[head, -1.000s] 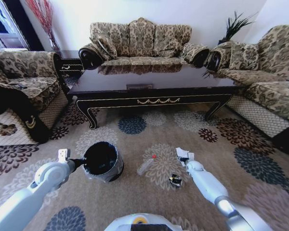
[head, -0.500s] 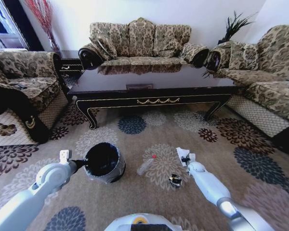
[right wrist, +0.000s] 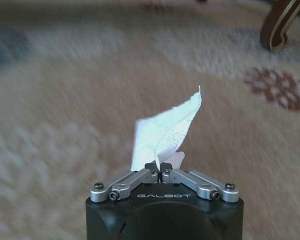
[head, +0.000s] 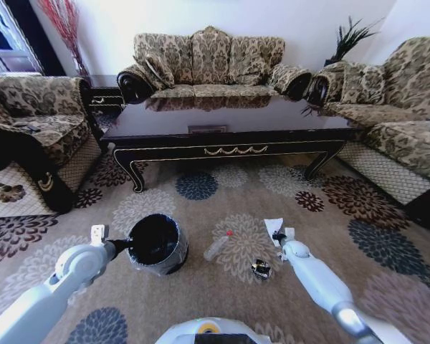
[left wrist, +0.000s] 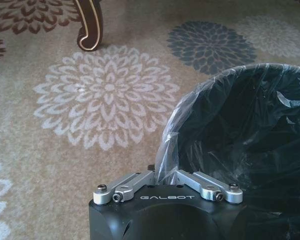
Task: Move to the front of the table and pick up the trash from the floor, then place it into the trash bin.
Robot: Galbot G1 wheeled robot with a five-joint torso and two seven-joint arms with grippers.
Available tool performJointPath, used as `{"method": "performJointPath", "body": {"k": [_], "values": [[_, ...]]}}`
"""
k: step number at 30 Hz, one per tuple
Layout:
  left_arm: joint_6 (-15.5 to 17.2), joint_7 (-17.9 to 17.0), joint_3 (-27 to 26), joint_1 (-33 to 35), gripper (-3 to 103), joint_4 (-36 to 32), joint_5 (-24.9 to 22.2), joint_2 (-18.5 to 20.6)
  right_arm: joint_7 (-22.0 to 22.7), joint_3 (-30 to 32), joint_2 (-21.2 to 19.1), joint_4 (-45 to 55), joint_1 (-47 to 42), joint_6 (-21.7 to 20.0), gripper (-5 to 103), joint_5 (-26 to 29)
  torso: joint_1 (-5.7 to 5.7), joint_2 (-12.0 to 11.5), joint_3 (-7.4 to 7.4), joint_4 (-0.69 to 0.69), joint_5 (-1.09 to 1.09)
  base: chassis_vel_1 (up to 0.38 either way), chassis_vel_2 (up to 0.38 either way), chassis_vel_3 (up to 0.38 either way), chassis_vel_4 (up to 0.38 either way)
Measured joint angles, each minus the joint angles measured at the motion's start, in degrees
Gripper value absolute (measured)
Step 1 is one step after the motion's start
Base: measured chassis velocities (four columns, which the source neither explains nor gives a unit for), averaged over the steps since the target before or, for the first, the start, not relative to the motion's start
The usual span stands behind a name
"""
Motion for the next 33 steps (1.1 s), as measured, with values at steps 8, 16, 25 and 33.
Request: {"method": "performJointPath", "body": {"k": [8, 16, 25, 33], "values": [[0.0, 0.2, 0.3, 0.1, 0, -0.1, 0.4, -0.9, 2.8, 7.2, -5.1, 26.9, -10.0, -2.8, 0, 8.4, 0.0, 0.0, 0.0, 0.01, -0.03, 0.0, 0.0, 0.0, 0.0], [0.0, 0.2, 1.0, 0.1, 0, -0.4, 0.9, -1.3, 5.4, 12.2, -7.7, 47.6, -17.7, -5.5, 0, 13.7, 0.0, 0.0, -0.01, 0.02, -0.02, 0.0, 0.0, 0.0, 0.0], [0.0, -0.1, 3.8, -2.5, 0, -0.3, 0.7, -1.2, 9.6, 6.5, -14.3, 64.9, -20.0, -8.0, 0, 17.7, 0.0, 0.0, 0.0, 0.03, -0.02, 0.0, 0.0, 0.0, 0.0], [0.0, -1.3, 17.7, -15.9, 0, 3.4, 0.3, -1.4, 8.8, 2.6, -16.1, 64.5, -14.6, -8.1, 0, 19.1, 0.0, 0.0, 0.01, 0.04, 0.0, 0.0, 0.0, 0.0, 0.0]]}}
